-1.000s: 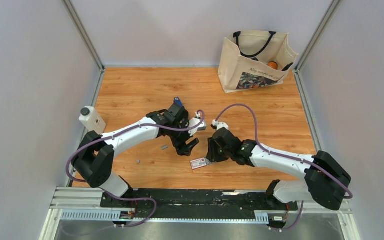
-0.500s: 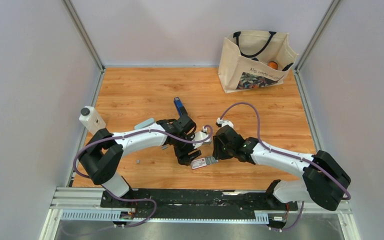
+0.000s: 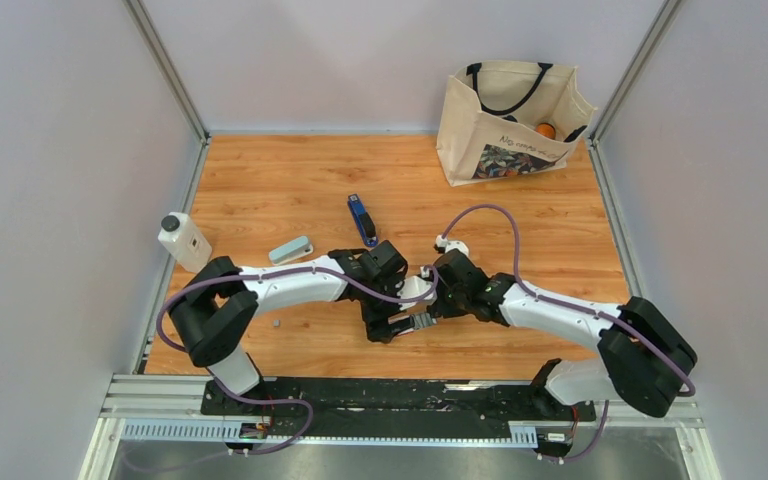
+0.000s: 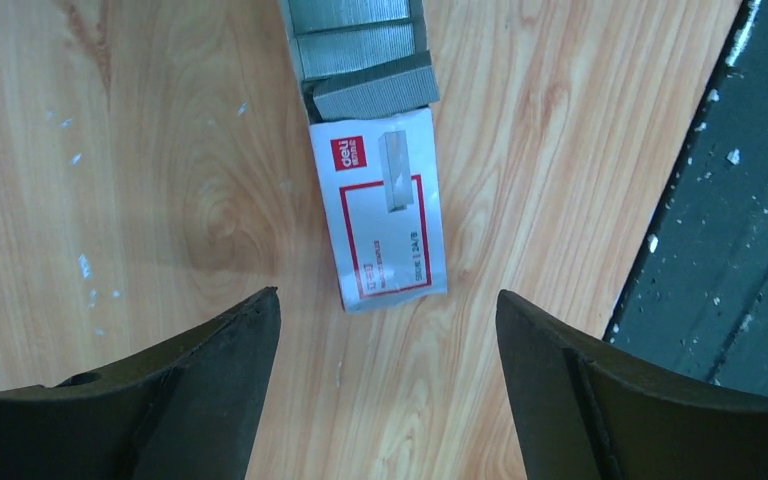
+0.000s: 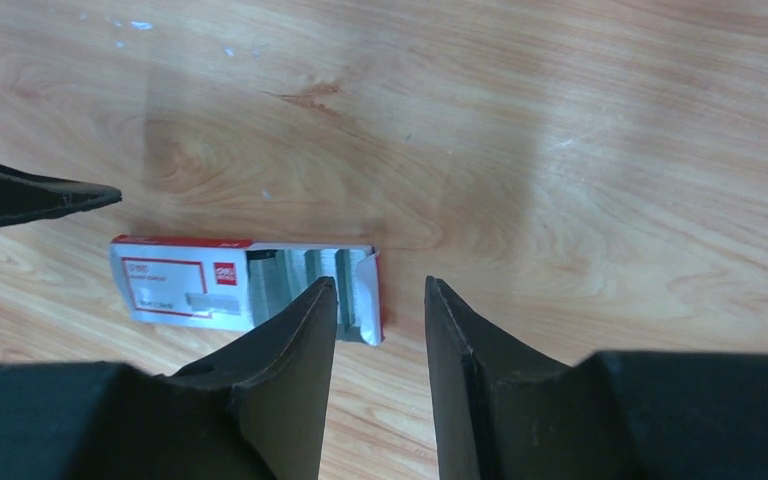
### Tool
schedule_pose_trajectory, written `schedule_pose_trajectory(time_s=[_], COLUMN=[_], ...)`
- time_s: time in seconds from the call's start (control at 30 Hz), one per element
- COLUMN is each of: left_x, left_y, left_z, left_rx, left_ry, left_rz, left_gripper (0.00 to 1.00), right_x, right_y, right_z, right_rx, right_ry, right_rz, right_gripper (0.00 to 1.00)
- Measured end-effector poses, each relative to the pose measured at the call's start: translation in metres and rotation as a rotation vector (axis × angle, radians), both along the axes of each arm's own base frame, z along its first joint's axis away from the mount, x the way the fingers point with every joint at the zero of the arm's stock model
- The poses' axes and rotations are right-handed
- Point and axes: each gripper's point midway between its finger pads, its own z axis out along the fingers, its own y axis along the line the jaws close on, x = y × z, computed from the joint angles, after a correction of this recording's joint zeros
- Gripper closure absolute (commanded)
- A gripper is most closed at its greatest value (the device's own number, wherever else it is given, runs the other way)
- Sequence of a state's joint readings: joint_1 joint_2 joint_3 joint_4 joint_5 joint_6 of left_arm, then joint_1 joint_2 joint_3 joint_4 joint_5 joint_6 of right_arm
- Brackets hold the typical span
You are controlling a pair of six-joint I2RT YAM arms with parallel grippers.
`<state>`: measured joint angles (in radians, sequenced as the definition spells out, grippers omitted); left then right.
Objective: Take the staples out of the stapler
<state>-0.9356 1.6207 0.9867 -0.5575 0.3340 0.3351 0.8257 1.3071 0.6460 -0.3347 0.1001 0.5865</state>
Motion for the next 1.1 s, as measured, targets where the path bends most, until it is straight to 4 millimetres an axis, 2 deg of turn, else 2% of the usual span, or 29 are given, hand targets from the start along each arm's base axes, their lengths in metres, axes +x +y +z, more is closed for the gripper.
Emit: schedule_pose_trajectory(time_s=[0.17, 0.3, 0.43, 0.67, 0.8, 0.93, 1.0, 1.1], left_x=[0.005, 0.013, 0.020, 0.025, 0.023, 0.019, 0.019, 0.039], left_y=[-0.002, -0.004, -0.006, -0.003, -0.002, 0.002, 0.005, 0.017], left_z=[-0.013, -0.018, -0.020, -0.020, -0.019, -0.008, 0.007, 0.037], left_rx=[0.035, 0.049, 0.052, 0.070, 0.073, 0.053, 0.018, -0.042], left_ry=[-0.027, -0.056, -0.080, -0.116, -0.113, -0.087, -0.059, -0.061], left_rz=[0.002, 0.013, 0.018, 0.006, -0.001, 0.004, 0.020, 0.095], left_gripper=[0.14, 0.25, 0.30, 0.25, 0.16, 0.13, 0.12, 0.11], right_x=[0.000, 0.003, 0.005, -0.002, -0.003, 0.000, 0.001, 0.001], right_y=[-0.004, -0.004, -0.004, -0.008, -0.007, -0.003, -0.002, -0.002], right_z=[-0.015, -0.020, -0.020, -0.018, -0.009, 0.004, 0.008, 0.012], right_rx=[-0.033, -0.034, -0.022, 0.012, 0.041, 0.077, 0.090, 0.098], right_ry=[0.036, 0.052, 0.062, 0.061, 0.041, 0.007, -0.004, -0.011], right_rz=[-0.011, -0.030, -0.050, -0.056, -0.052, -0.048, -0.047, -0.046], right_gripper=[0.59, 0.58, 0.59, 0.57, 0.56, 0.56, 0.56, 0.56])
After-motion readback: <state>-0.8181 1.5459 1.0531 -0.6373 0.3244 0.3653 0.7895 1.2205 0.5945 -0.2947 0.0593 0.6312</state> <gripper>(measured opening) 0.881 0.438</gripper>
